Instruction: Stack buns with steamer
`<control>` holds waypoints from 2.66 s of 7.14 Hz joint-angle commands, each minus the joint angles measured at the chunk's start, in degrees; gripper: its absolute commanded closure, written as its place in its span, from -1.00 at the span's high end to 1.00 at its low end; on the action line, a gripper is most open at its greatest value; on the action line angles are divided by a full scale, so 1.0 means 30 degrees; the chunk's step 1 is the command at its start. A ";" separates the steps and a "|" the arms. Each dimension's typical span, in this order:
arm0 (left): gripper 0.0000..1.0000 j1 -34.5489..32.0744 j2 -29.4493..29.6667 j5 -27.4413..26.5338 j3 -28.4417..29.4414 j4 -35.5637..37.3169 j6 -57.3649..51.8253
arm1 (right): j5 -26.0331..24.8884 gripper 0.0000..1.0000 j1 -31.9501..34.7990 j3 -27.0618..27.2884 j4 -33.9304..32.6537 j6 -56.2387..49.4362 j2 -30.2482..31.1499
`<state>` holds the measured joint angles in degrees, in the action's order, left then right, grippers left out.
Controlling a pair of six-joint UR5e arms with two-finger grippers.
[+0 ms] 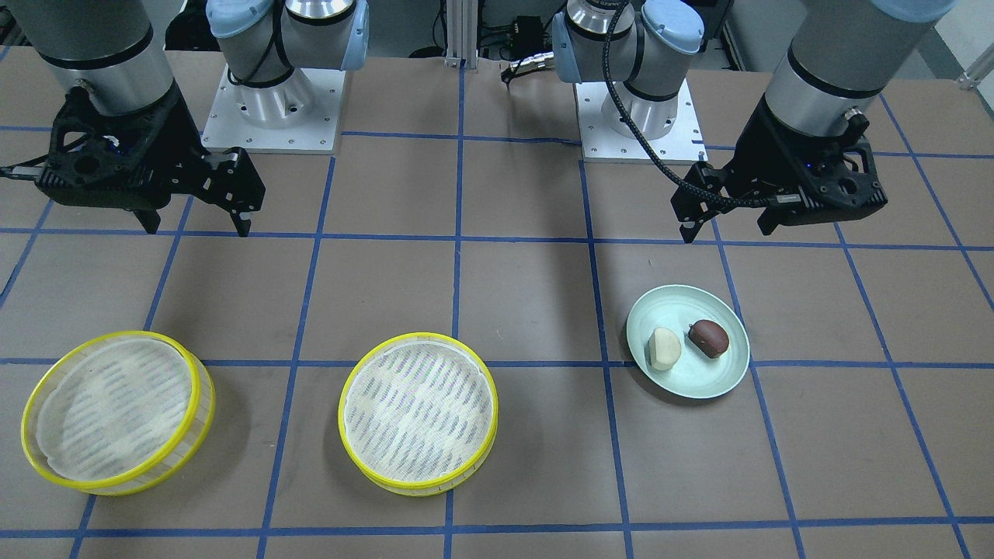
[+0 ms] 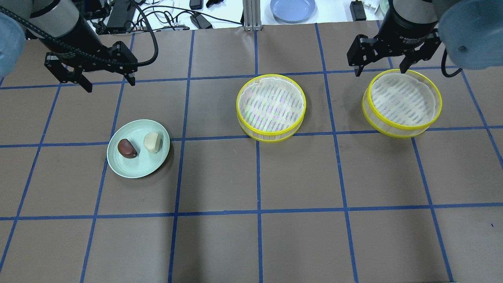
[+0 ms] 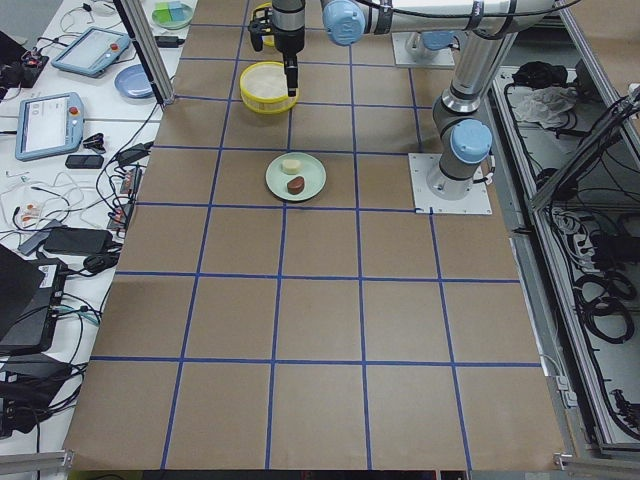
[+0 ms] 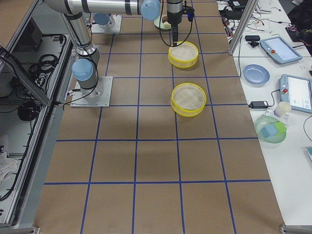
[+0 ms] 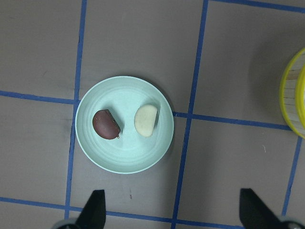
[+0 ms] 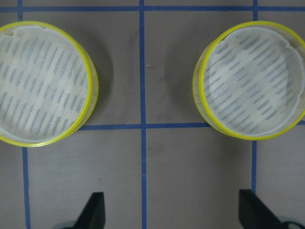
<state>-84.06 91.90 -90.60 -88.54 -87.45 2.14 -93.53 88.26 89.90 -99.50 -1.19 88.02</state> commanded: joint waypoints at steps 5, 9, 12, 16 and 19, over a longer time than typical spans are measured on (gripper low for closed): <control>1.00 0.2152 0.3519 0.0257 -0.3740 0.6181 0.0078 | 0.0738 0.99 -0.5650 -0.0083 -0.4470 -0.4804 -0.5162; 0.96 0.2035 0.5866 0.0433 -0.4587 0.7501 -0.2438 | 0.0329 0.62 -0.7857 -0.0053 -0.9479 -0.9408 -0.9030; 0.96 0.1947 0.7156 0.1370 -0.4677 0.7501 -0.2791 | 0.0325 0.11 -0.8825 0.0005 -0.9402 -1.0529 -0.9912; -0.99 0.1947 0.7657 0.1050 -0.4737 0.7501 -0.3349 | 0.1438 -0.38 -0.8825 0.0210 -0.9314 -1.0825 -1.0325; -1.00 0.1657 0.6871 0.1514 -0.3514 0.8229 -0.0327 | 0.1411 -1.00 -0.8825 0.0210 -0.9255 -1.0708 -1.0180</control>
<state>-78.44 113.76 -86.90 -101.18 -64.04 -4.65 -89.22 61.79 90.52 -127.35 -33.54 57.20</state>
